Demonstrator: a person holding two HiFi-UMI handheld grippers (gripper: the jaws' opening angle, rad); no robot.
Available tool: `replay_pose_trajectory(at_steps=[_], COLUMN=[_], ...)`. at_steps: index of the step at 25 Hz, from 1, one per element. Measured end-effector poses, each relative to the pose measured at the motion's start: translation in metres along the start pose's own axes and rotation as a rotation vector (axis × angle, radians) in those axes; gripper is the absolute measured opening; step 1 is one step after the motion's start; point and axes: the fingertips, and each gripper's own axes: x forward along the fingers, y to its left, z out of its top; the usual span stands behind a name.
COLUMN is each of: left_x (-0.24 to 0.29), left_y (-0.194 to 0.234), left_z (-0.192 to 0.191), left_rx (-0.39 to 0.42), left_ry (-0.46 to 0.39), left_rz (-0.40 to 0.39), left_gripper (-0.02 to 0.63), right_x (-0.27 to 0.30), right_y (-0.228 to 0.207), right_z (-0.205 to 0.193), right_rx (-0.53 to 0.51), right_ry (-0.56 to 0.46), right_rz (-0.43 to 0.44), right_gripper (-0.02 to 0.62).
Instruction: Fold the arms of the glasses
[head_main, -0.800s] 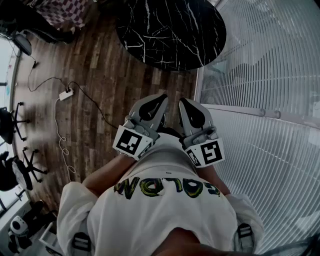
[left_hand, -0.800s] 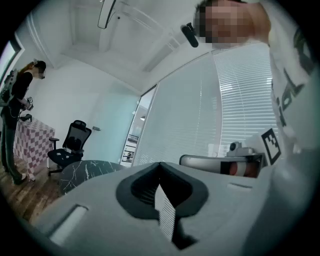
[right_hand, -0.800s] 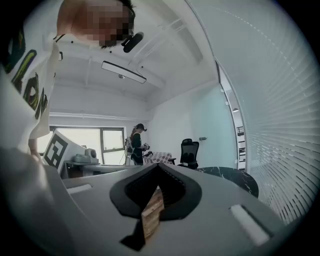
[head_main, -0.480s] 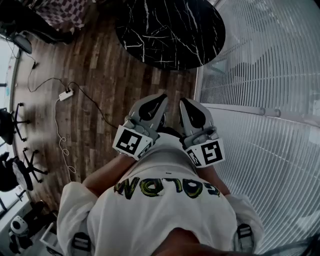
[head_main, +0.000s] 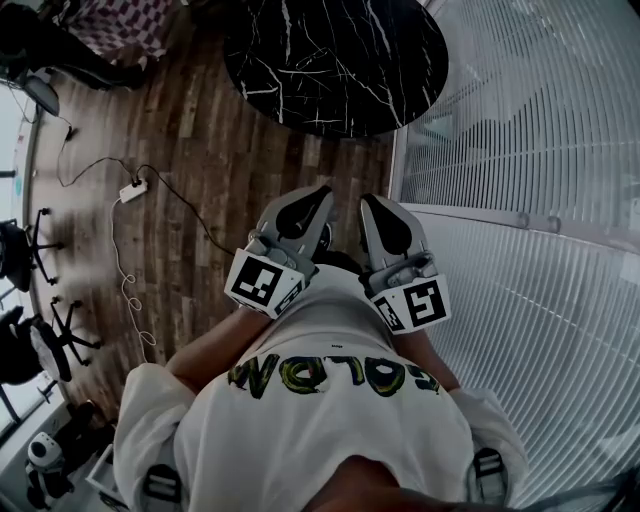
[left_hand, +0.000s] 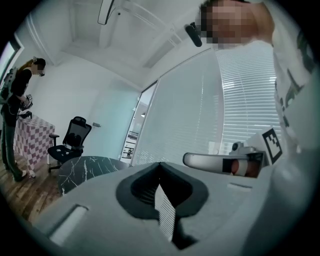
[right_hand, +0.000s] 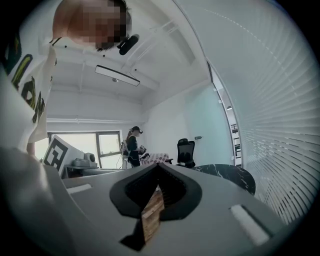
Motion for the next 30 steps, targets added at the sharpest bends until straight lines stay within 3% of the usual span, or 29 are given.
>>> replay_pose_trajectory(at_steps=[13, 20, 30], left_x=[0.02, 0.023, 0.067], left_y=[-0.011, 0.018, 0.084], left_z=[-0.015, -0.022, 0.003], left_rx=[-0.021, -0.041, -0.044], left_ry=[0.042, 0.051, 0.035], left_rz=[-0.011, 0.035, 0.039], left_gripper=[0.0, 0.0, 0.0], right_x=[-0.011, 0.016, 0.092], right_y=[-0.026, -0.026, -0.054], right_z=[-0.011, -0.021, -0.01], right_rx=[0.035, 0.042, 0.014], right_ry=[0.03, 0.049, 0.06], right_rz=[-0.031, 0.004, 0.011], right_gripper=[0.003, 0.003, 0.003])
